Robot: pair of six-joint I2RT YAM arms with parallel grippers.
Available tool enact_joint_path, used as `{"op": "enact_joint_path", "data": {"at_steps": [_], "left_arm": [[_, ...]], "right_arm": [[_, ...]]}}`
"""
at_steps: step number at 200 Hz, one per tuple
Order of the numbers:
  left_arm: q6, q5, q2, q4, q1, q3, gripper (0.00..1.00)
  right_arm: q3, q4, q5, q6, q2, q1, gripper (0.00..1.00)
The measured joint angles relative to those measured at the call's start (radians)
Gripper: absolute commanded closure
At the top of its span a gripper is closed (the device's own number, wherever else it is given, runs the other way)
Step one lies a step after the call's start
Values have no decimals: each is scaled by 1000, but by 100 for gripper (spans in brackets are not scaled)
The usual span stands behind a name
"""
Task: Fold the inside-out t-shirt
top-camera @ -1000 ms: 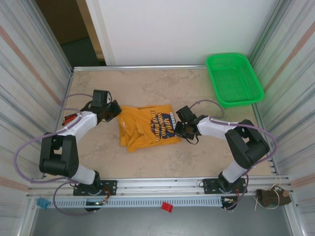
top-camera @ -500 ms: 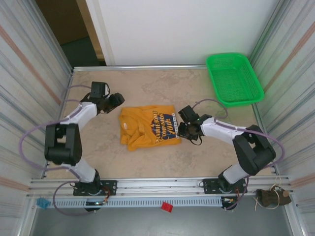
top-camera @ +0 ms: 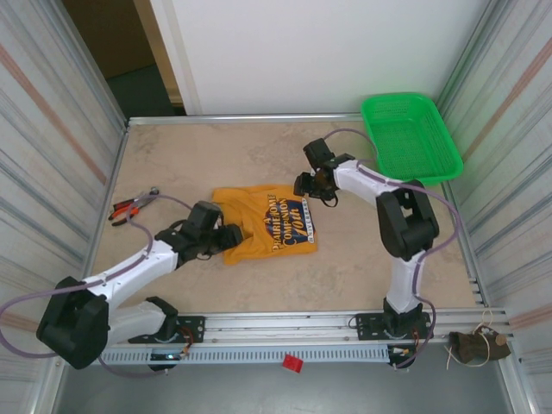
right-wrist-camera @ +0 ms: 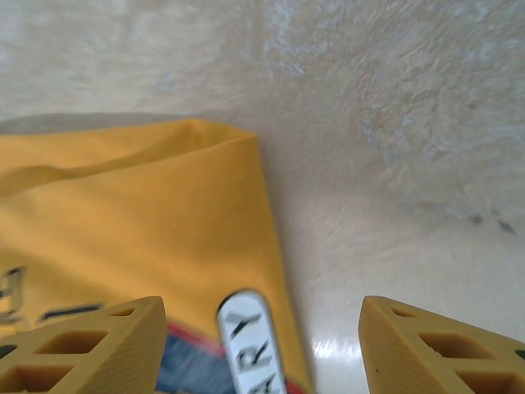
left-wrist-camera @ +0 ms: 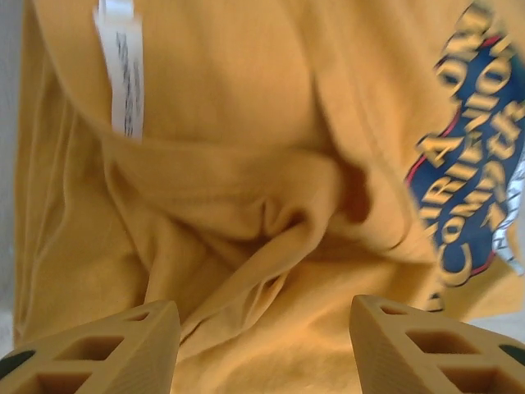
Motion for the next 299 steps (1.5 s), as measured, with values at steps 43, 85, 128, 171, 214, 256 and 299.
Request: {"op": "enact_joint_path", "data": {"at_steps": [43,85,128,171,214,256,299], "left_arm": [[-23,-39,72,62,-26,-1,48],[-16,-58,180,122,-26,44,100],[-5,-59,182,124,10,66,100],[5,-6,178,139,169,72,100],[42,64,356,177,241,196,100],[128,132,613,171,283,447,86],[241,172,750,99,385,668,40]], "right_arm": [[62,-14,-66,-26,100,-32,54],[63,10,-129,-7,123,-48,100],[-8,68,-129,41,90,-82,100],[-272,126,-50,142,-101,-175,100],[-496,158,13,256,-282,-166,100],[-680,167,55,405,-458,-72,93],[-781,22,111,565,-698,74,53]]}}
